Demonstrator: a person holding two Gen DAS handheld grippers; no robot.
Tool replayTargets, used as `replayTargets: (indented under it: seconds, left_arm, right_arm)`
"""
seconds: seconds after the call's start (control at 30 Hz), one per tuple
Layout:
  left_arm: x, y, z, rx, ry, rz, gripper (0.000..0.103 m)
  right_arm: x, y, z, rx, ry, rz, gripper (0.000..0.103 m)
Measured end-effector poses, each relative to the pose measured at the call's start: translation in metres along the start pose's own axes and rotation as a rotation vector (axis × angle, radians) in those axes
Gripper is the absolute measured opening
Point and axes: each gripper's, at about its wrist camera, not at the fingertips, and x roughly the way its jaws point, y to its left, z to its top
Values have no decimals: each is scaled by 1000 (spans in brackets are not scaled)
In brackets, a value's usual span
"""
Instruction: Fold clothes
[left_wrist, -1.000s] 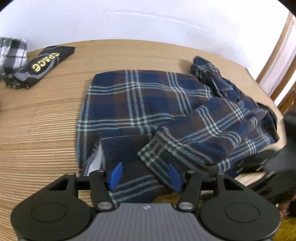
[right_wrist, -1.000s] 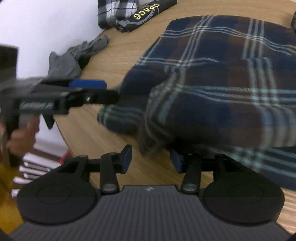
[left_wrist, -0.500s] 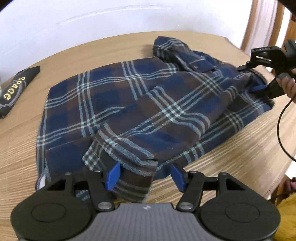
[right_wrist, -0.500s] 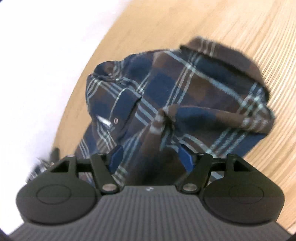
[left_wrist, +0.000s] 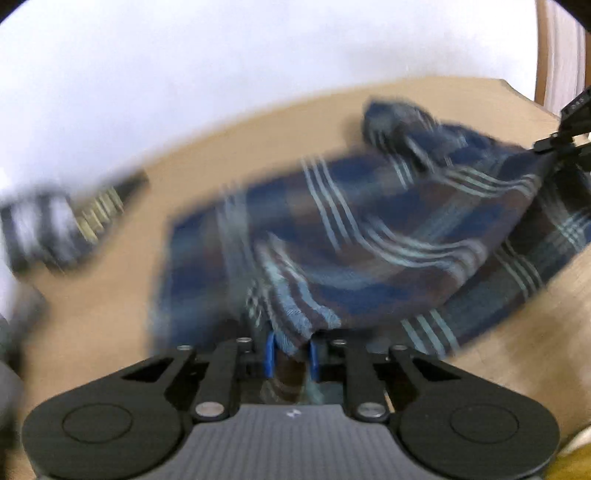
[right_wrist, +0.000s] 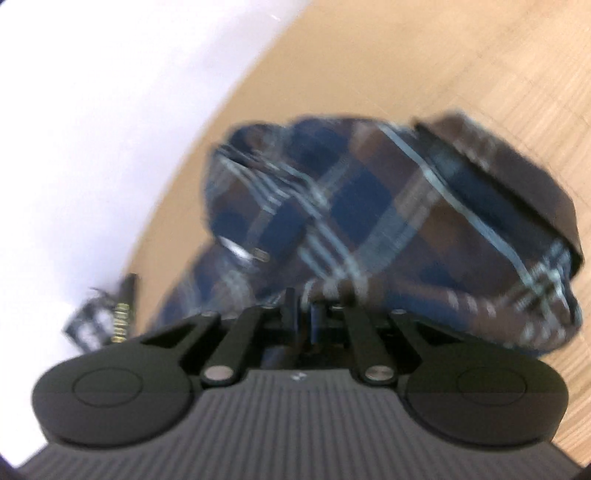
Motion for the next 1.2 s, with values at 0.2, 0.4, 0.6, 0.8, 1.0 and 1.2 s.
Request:
replayTargets:
  seconds: [0.2, 0.4, 0.6, 0.8, 1.0, 1.2]
  left_arm:
    - [18, -4, -24, 49, 138, -11, 29]
    - [50, -27, -61, 77, 276, 16, 45]
    - [17, -3, -55, 19, 276, -23, 47]
    - [-22, 16, -32, -165, 147, -101, 56]
    - [-1, -9, -32, -207, 221, -139, 51]
    - [9, -31, -57, -120, 235, 9, 54]
  right_arm:
    - [-3, -20, -16, -48, 30, 17, 9]
    - [21, -68, -39, 40, 146, -40, 14]
    - [-19, -47, -39, -200, 221, -99, 42]
    - [-37, 3, -55, -581, 170, -105, 43]
    - [4, 28, -54, -683, 161, -101, 43]
    - [15, 70, -108, -1080, 247, 22, 54]
